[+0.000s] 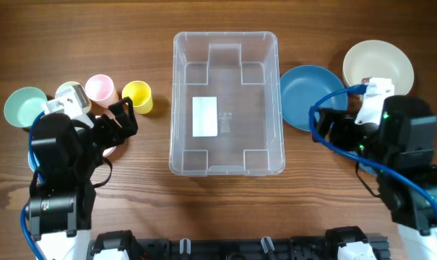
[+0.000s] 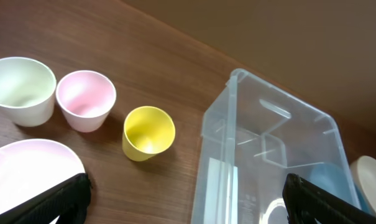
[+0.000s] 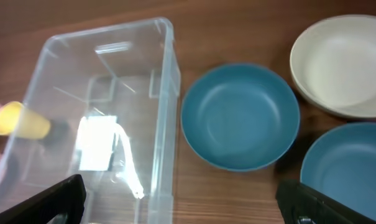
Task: Pack container
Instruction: 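Reach the right gripper to the nearer dark blue plate and grasp its rim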
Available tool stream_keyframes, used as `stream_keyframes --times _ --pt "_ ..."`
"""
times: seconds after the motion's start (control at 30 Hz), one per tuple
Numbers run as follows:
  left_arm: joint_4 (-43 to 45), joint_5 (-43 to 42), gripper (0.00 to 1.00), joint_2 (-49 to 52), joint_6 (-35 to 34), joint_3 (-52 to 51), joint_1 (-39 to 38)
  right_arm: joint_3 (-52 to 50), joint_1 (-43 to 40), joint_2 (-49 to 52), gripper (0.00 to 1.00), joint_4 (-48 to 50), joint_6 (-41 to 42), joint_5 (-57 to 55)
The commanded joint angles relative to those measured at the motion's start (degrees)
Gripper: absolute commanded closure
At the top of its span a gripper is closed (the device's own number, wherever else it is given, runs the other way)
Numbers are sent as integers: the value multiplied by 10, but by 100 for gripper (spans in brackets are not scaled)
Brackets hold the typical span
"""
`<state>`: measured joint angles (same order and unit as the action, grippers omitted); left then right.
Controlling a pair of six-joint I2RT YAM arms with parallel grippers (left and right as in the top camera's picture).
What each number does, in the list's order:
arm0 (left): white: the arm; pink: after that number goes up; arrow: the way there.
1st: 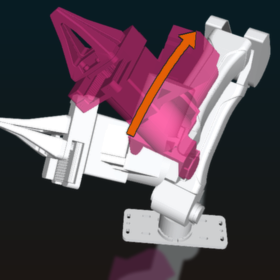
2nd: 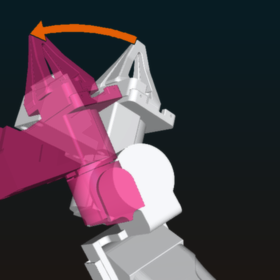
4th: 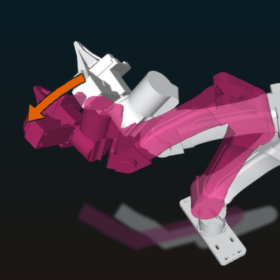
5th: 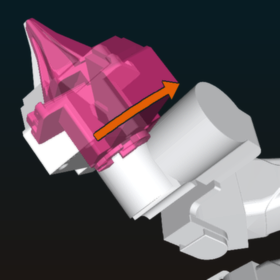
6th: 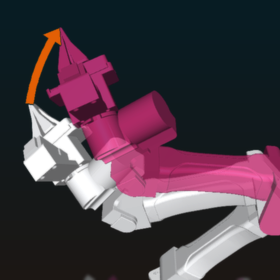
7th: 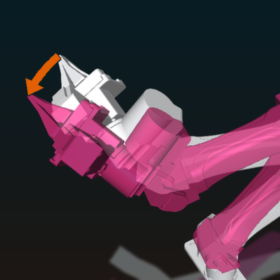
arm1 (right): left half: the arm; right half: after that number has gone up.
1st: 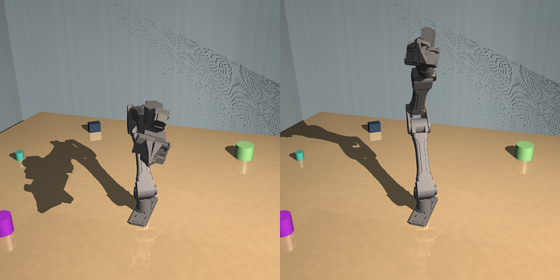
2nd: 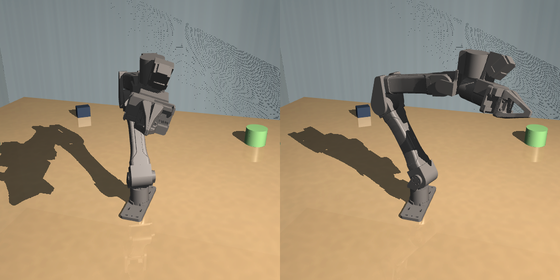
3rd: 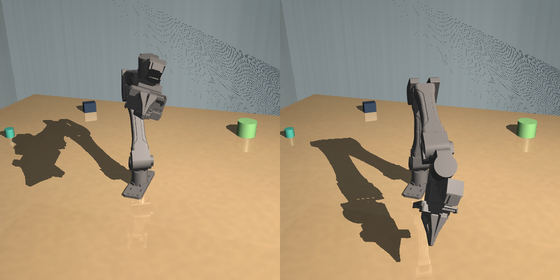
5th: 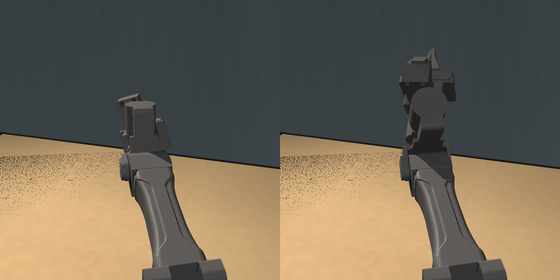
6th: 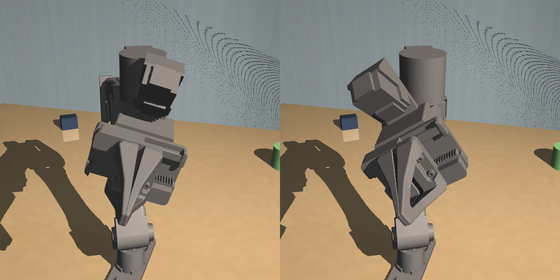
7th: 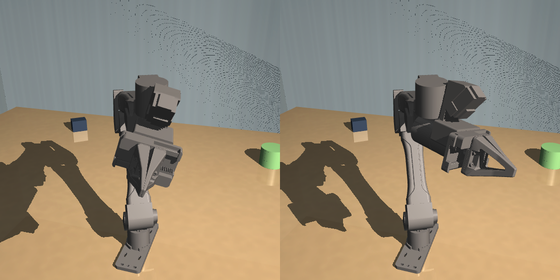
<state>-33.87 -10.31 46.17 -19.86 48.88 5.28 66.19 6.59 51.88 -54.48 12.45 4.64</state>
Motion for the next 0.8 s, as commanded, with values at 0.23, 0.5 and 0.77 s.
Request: stream_keyframes --times 0.23,0.5,0.77 --pt "-22 -21 0 -1 -1 12 -3 47 -195 71 0 -111 198 -116" --pt "-22 -19 0 0 -1 12 -3 44 -452 170 0 -150 162 -19" --pt "-18 -19 0 5 -1 12 -3 -69 -529 181 0 -85 130 -20"
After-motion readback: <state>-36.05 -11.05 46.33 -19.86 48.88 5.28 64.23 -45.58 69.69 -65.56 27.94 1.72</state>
